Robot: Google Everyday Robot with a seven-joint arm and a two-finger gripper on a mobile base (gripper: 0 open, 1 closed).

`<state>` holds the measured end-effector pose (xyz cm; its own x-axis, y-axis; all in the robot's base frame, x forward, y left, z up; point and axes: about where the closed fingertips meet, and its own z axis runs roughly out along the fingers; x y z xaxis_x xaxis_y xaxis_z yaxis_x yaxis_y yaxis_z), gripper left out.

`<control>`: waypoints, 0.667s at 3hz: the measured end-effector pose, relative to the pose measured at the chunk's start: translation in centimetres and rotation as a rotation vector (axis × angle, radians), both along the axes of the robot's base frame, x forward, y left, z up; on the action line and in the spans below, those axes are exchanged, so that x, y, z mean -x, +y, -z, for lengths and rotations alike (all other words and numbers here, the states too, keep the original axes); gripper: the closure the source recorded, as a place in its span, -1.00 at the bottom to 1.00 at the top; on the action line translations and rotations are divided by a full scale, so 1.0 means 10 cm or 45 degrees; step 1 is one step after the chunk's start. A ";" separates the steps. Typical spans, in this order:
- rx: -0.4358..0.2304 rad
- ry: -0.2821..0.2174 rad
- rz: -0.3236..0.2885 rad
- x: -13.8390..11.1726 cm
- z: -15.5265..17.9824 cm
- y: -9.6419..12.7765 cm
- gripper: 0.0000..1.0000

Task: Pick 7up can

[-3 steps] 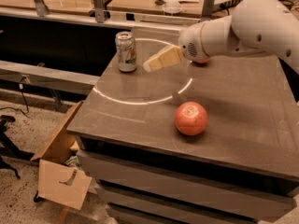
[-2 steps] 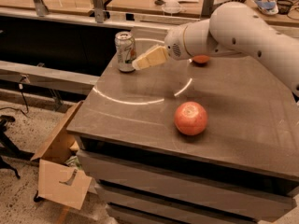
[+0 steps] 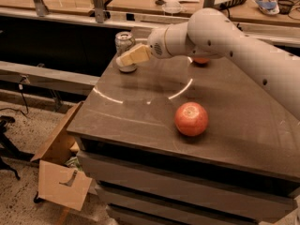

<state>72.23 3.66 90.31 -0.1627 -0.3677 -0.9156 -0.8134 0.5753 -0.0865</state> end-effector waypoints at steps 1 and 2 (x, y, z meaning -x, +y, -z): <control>-0.040 -0.002 -0.017 -0.07 0.00 0.17 -0.46; -0.057 -0.007 -0.058 -0.08 -0.01 0.28 -0.03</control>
Offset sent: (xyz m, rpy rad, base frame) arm 0.0083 0.0380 0.0037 0.0600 -0.0136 0.0823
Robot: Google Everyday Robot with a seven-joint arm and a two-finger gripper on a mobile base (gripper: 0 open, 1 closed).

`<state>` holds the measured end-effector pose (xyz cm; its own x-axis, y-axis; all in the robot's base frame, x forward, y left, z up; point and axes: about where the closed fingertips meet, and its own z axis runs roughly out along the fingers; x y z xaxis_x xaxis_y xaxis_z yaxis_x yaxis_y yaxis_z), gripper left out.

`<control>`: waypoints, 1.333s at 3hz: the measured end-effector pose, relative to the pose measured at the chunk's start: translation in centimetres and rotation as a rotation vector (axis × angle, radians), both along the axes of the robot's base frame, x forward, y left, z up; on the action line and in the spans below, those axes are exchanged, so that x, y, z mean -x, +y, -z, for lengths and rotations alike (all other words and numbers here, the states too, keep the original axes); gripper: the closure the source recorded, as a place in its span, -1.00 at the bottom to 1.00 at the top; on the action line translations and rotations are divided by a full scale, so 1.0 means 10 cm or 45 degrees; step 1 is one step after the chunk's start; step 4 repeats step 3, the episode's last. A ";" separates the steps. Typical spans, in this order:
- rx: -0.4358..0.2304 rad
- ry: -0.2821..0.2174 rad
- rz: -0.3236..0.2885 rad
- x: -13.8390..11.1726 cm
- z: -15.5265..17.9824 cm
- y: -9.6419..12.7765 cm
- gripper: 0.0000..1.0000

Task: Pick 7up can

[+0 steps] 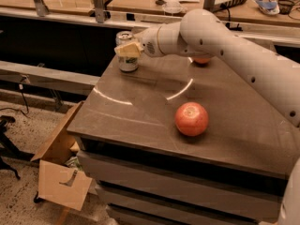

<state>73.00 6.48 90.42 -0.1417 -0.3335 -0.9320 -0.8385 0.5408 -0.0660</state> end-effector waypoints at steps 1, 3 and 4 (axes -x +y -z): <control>-0.108 -0.053 0.006 0.01 -0.31 -0.14 0.62; -0.191 -0.147 0.085 0.00 -0.75 -0.66 1.00; -0.191 -0.147 0.085 0.00 -0.75 -0.66 1.00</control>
Offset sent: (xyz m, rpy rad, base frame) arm 0.0010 -0.1252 0.1211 0.2167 -0.1919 -0.1356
